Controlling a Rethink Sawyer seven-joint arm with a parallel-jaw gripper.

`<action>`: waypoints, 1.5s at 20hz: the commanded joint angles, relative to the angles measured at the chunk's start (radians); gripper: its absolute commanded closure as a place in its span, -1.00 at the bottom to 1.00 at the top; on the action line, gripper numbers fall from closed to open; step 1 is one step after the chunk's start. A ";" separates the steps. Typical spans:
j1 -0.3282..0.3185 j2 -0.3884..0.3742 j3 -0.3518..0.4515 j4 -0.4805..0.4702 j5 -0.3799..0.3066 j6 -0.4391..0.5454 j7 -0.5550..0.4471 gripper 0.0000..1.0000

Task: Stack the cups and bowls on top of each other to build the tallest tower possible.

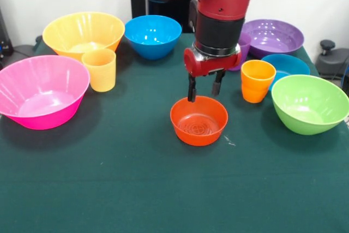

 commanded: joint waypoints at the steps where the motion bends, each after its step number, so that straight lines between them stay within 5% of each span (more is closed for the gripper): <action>1: -0.022 0.054 0.074 -0.061 -0.063 -0.039 -0.274 -1.00; 8: -0.019 0.054 0.082 -0.070 -0.079 -0.020 -0.263 -1.00; 30: -0.002 -0.179 0.013 0.210 -0.011 -0.035 -0.021 -1.00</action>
